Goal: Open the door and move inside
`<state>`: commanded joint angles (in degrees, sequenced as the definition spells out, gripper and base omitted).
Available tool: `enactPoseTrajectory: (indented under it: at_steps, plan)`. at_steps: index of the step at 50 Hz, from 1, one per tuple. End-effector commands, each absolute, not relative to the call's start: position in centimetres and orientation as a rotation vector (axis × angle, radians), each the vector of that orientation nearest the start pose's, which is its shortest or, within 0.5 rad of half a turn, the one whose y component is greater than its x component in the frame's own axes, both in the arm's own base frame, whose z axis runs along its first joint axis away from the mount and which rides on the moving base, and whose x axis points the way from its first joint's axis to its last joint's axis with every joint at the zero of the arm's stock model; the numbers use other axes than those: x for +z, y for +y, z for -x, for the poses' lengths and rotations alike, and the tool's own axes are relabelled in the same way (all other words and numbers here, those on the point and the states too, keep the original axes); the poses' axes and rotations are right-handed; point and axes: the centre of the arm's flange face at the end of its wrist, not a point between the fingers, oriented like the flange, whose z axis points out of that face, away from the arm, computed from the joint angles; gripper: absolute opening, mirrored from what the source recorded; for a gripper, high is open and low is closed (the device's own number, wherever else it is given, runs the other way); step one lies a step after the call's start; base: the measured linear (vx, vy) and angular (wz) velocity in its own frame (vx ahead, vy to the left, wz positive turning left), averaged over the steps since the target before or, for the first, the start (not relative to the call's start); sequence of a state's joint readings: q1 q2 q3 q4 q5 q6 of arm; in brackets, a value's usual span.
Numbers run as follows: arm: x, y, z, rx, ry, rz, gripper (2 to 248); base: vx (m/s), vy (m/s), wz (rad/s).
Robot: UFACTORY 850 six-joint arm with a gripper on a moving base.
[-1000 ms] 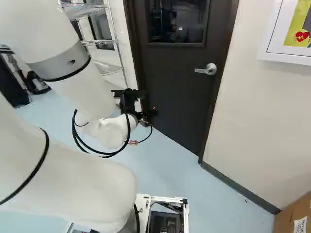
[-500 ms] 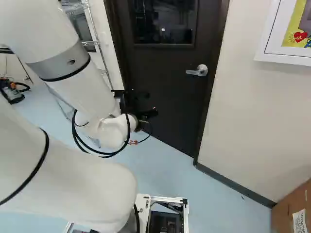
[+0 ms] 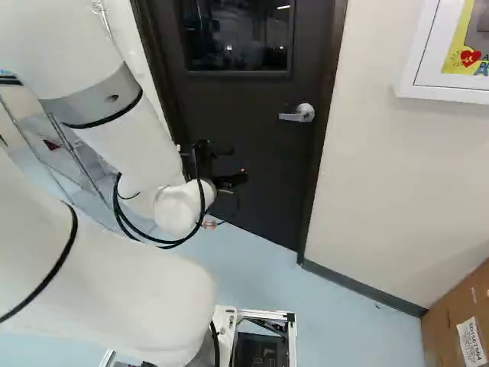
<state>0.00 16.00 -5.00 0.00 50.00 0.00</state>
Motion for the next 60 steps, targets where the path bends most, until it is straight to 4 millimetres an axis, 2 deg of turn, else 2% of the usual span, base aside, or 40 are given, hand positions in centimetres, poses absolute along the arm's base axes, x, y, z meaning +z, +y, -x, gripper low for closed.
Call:
enactPoseTrajectory:
  at_steps: [60]
  plan:
    - [36.56, 0.00, -27.03, -1.824, 0.000, 2.558, 247, 0.045, 0.022, -0.204]
